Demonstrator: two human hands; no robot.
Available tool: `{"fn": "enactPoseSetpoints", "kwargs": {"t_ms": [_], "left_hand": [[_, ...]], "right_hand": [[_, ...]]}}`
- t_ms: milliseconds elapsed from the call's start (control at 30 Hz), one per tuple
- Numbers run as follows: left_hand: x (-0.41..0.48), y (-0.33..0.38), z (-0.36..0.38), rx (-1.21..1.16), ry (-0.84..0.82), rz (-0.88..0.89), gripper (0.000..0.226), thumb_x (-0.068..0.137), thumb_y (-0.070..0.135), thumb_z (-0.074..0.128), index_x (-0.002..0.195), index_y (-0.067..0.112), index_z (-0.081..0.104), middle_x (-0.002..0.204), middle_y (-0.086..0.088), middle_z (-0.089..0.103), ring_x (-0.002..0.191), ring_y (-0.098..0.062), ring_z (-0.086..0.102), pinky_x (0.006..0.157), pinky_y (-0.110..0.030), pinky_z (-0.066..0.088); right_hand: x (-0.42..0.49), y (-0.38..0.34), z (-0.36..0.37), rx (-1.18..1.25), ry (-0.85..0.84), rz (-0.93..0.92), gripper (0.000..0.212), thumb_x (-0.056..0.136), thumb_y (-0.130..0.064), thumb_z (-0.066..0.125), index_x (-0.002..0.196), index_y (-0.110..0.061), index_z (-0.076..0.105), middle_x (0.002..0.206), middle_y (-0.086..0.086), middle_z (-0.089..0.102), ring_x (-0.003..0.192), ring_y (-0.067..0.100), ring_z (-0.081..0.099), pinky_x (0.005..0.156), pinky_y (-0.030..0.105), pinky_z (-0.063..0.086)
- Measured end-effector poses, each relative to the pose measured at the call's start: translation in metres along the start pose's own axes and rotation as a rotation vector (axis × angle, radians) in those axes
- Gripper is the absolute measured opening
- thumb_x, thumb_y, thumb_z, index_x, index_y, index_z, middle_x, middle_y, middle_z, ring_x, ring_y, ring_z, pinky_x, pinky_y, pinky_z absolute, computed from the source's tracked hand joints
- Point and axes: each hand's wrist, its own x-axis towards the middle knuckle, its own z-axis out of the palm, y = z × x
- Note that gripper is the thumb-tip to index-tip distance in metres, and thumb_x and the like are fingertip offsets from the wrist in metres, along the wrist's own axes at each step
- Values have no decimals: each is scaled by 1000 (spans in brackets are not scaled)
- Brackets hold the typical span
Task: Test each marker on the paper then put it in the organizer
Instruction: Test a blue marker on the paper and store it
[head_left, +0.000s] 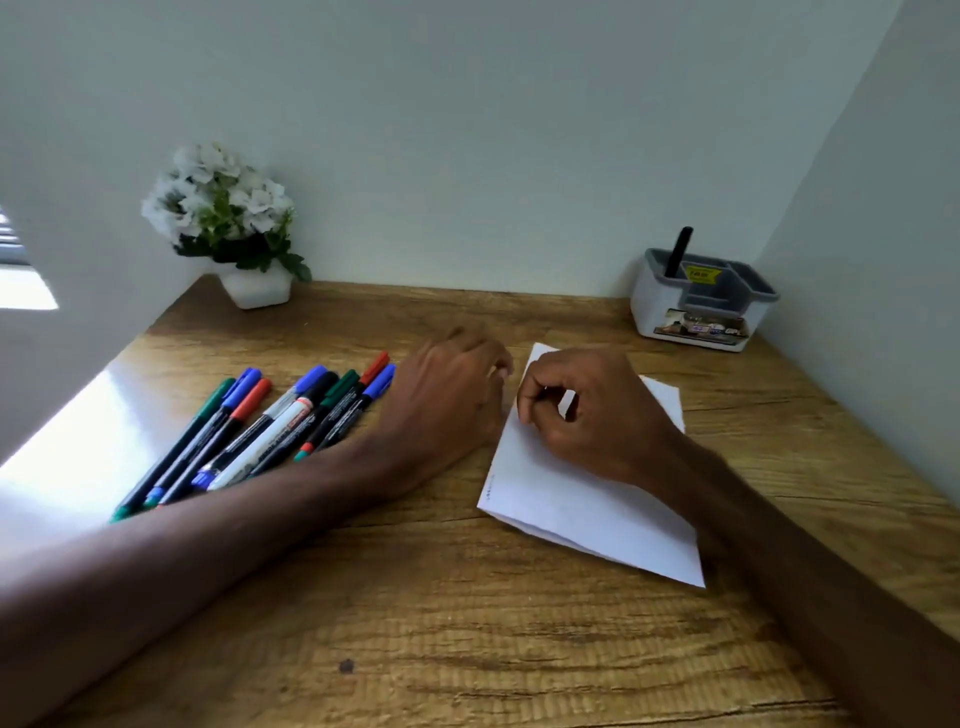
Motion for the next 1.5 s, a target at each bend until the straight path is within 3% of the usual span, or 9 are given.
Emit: {"fn": "enactPoseSetpoints", "kwargs": {"t_ms": [167, 367, 500, 733, 933, 1100, 1267, 1367, 1500], "left_hand": [[3, -14, -37, 338, -153, -176, 12, 89, 15, 64, 101, 16, 65, 101, -6, 69, 99, -31, 65, 71, -40, 52], [8, -27, -55, 348, -331, -282, 22, 89, 11, 71, 78, 20, 53, 79, 4, 53, 79, -20, 59, 52, -26, 35], [8, -37, -59, 276, -314, -292, 22, 84, 6, 73, 78, 17, 55, 91, -4, 64, 85, -26, 64, 67, -40, 56], [10, -46, -59, 200, -314, -313, 13, 80, 10, 78, 86, 13, 67, 96, -6, 66, 87, -28, 66, 70, -42, 57], [15, -37, -56, 3, -357, -362, 20, 76, 18, 84, 93, 16, 74, 81, 11, 64, 87, -16, 67, 72, -31, 54], [24, -21, -77, -488, -258, -494, 15, 88, 9, 74, 103, 7, 76, 77, -6, 78, 58, -8, 68, 53, -16, 52], [23, -1, -81, -1096, -231, -527, 32, 94, -2, 65, 125, 4, 66, 98, -22, 75, 80, -22, 75, 69, -26, 61], [18, 5, -75, -1115, -196, -438, 27, 94, -1, 68, 121, 4, 68, 100, -23, 75, 87, -25, 76, 76, -31, 62], [16, 1, -67, -925, -43, -294, 20, 90, 9, 78, 107, 1, 72, 89, -18, 78, 80, -24, 78, 70, -30, 63]], "right_hand": [[0, -9, 5, 36, -48, -35, 25, 76, -2, 58, 72, -20, 75, 74, -12, 72, 69, 6, 66, 61, 5, 42], [0, -11, 5, 39, -51, -40, 28, 77, 4, 60, 72, -19, 74, 74, -13, 72, 69, 8, 66, 62, 3, 39], [1, -10, 1, 35, -40, -46, 29, 77, 7, 61, 72, -18, 75, 75, -11, 72, 69, 9, 66, 63, 1, 39], [2, -8, 1, 51, -62, -55, 29, 78, 8, 61, 75, -17, 77, 75, -11, 73, 71, 8, 66, 63, 3, 40], [1, -6, -1, 99, -25, -57, 31, 76, 14, 60, 73, -12, 77, 74, -10, 73, 74, 9, 67, 61, 2, 40], [0, -6, -2, 276, 111, 125, 29, 89, 8, 59, 83, -14, 77, 76, -12, 74, 67, 9, 72, 51, 17, 54], [5, -19, -9, 748, 51, 421, 28, 103, -21, 56, 99, -1, 75, 85, 15, 78, 71, 34, 75, 54, 39, 61], [4, -24, -11, 781, -55, 406, 32, 100, -28, 58, 99, -1, 75, 84, 16, 77, 73, 31, 75, 58, 39, 62], [3, -13, -15, 600, -39, 323, 17, 100, -15, 62, 105, -7, 76, 77, 9, 74, 64, 18, 70, 56, 33, 61]]}}
